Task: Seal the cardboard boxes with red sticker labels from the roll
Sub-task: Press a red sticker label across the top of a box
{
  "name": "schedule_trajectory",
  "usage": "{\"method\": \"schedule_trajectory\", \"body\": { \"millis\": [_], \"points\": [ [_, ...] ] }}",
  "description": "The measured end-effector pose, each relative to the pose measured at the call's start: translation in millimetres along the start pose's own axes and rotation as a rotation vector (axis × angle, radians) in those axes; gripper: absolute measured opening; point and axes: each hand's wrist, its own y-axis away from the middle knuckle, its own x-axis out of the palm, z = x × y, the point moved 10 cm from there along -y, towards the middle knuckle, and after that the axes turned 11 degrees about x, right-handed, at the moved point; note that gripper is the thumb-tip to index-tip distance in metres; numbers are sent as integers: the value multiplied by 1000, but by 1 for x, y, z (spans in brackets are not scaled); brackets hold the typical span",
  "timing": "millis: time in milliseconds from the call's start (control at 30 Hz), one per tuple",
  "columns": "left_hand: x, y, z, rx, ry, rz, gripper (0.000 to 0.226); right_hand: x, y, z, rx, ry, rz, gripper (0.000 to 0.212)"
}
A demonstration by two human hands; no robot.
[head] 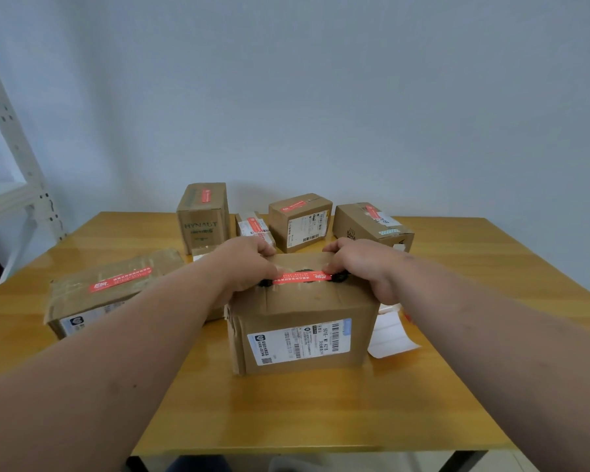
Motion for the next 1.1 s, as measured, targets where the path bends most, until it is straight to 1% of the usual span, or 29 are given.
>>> {"method": "schedule_trajectory", "body": {
  "millis": [33, 133, 233, 300, 333, 400, 433, 467, 533, 567, 600, 667, 733, 800, 900, 1033, 1100],
  "points": [
    [4, -1, -1, 2, 45, 19, 45, -1, 0, 1, 0, -10, 2, 20],
    [9, -4, -4, -4, 72, 51, 41, 0, 2, 0, 22, -8, -1, 17],
    [10, -3, -1, -16, 22, 19, 42, 3, -2, 2, 2, 74, -35, 36],
    [9, -2, 2, -24, 12, -3, 41, 3, -2, 2, -9, 74, -45, 43],
    [10, -1, 3, -30, 57, 2, 39, 3, -2, 1, -8, 53, -30, 41],
    [12, 2, 5, -43, 161, 13, 39, 3, -1, 0, -5, 16, 2, 30],
    [12, 3, 5, -34, 170, 12, 39, 4, 0, -1, -1, 9, 16, 28],
    [12, 4, 4, -23, 145, 11, 44, 6, 0, -1, -5, 25, 23, 36],
    [11, 6, 4, -14, 52, -2, 67, 6, -1, -2, -13, 99, -10, 72],
    [10, 7, 5, -23, 43, -3, 72, 6, -1, -2, -15, 117, -22, 81],
    [10, 7, 5, -29, 69, 3, 71, 6, 0, -2, -14, 108, -17, 80],
    [13, 8, 8, -52, 190, 38, 62, 8, 2, -3, -5, 44, 34, 70],
    [15, 9, 8, -47, 282, 65, 58, 8, 4, -3, -11, -1, 67, 65],
    [15, 9, 7, -33, 278, 53, 56, 8, 3, -3, -15, -4, 58, 65],
    [14, 9, 5, -15, 245, 27, 56, 8, 2, -3, -14, 48, 24, 74],
    [12, 9, 9, -14, 362, 36, 55, 7, 4, -5, -18, -80, 120, 64],
    [10, 9, 10, -10, 389, 30, 55, 3, 2, -7, -21, -142, 128, 64]
  ]
}}
